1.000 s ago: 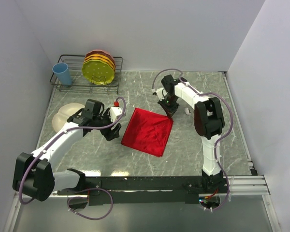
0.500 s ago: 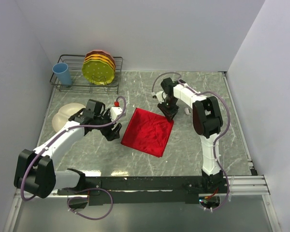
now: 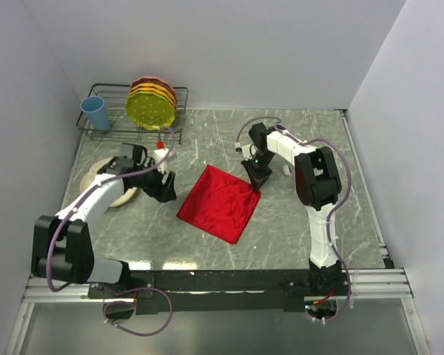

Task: Fold the napkin into a case and place the utensils inside
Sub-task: Smooth out the square-folded napkin at the center of the board.

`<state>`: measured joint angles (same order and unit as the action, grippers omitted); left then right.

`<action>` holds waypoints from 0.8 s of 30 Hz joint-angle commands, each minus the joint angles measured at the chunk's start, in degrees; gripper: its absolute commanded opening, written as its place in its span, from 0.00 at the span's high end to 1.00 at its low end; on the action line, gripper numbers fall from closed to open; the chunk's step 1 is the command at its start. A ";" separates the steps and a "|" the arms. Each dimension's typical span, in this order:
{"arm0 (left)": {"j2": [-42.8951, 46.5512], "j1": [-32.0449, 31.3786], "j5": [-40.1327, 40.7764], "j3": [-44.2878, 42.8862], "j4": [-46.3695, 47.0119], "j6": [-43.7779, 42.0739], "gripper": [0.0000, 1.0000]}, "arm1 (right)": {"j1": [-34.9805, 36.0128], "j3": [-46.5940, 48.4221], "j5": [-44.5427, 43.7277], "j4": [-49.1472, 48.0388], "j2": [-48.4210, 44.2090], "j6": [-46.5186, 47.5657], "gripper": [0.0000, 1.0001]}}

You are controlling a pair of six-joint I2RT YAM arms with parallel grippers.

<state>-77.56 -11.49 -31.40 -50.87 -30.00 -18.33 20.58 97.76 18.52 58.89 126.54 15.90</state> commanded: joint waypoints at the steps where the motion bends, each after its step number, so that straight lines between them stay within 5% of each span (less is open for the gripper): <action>1: -2.15 4.27 -7.97 -5.46 2.40 6.45 0.26 | 0.25 -7.03 3.80 -4.74 -1.64 -6.84 1.00; 5: -1.81 4.63 -9.03 -8.36 3.28 8.13 0.24 | -0.01 -8.02 4.15 -5.19 -4.10 -7.99 0.80; 8: 2.84 4.63 -5.97 -12.58 4.85 8.12 0.19 | -1.15 -5.74 4.33 -4.93 -8.40 -8.52 0.48; 9: 4.59 4.63 -4.22 -14.24 5.91 8.31 0.09 | -1.50 -4.78 4.50 -4.58 -11.55 -8.61 0.38; 10: 6.18 4.63 -1.76 -15.04 6.87 8.22 0.01 | -1.77 -2.16 4.68 -3.97 -13.06 -8.52 0.35; 16: 14.45 4.63 -1.91 -16.20 17.59 5.15 0.01 | -2.30 6.65 5.12 -7.72 -24.75 -7.72 0.03; 19: 16.04 4.63 2.81 -12.06 29.54 13.90 0.01 | -2.39 2.30 8.10 -23.07 -30.29 -9.30 0.00; 21: 12.10 4.63 -2.76 -15.81 24.07 17.89 0.01 | -2.47 -3.51 5.05 -42.42 -33.27 -21.44 0.00; 24: 6.64 4.02 -14.18 -15.07 23.03 27.60 0.01 | -3.26 -4.07 17.40 -44.92 -29.71 -26.05 0.00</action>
<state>-63.44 -6.98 -34.30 -66.98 -7.79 -3.90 17.96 96.29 26.13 30.20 92.84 1.45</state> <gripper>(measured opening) 0.993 0.997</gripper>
